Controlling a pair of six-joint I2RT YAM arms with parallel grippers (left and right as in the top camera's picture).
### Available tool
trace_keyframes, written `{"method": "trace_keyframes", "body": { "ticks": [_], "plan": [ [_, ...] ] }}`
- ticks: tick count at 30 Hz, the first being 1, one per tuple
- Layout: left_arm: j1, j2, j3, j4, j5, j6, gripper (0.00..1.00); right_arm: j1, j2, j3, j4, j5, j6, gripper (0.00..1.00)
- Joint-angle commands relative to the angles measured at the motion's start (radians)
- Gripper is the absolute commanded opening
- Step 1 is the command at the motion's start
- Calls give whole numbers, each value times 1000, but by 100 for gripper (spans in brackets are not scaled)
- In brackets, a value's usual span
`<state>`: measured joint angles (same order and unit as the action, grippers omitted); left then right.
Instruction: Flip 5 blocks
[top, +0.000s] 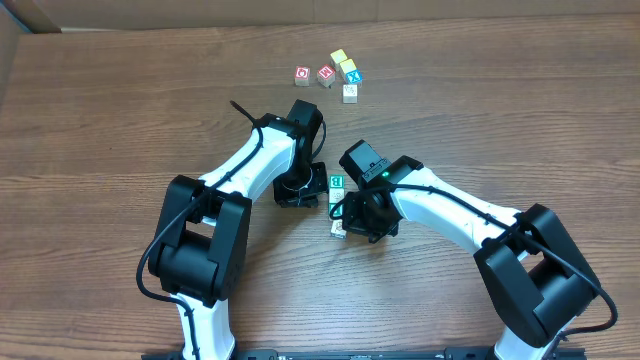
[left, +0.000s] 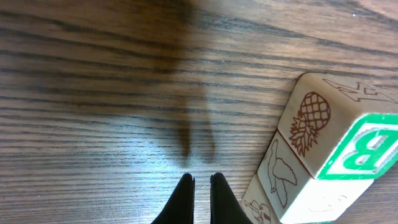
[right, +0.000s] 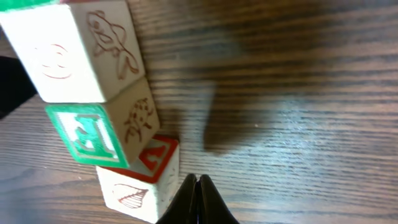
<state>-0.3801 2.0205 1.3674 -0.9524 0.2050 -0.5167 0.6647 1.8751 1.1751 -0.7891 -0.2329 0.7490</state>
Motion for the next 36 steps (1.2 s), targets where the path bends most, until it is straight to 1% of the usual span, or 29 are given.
{"method": "trace_keyframes", "body": {
  "ticks": [1,14,18,23,29,31,33,36],
  "plan": [
    [-7,13,-5,8,-6,16,4,4,-23,22,20,-8,11,4],
    [-7,13,-5,24,-8,23,4,3,-23,22,86,10,10,4],
    [-7,13,-5,27,-45,23,4,0,-23,23,80,33,6,4],
    [0,13,-2,69,-82,72,4,-13,-41,54,5,32,6,4],
    [14,13,5,177,-82,76,4,6,-60,58,-100,15,36,4],
    [13,13,5,199,-82,75,4,16,-60,42,-80,35,59,4],
    [13,13,5,200,-83,75,4,22,-60,19,-36,80,59,4],
    [13,13,5,192,-85,75,4,23,-60,-13,18,94,50,4]
  ]
}}
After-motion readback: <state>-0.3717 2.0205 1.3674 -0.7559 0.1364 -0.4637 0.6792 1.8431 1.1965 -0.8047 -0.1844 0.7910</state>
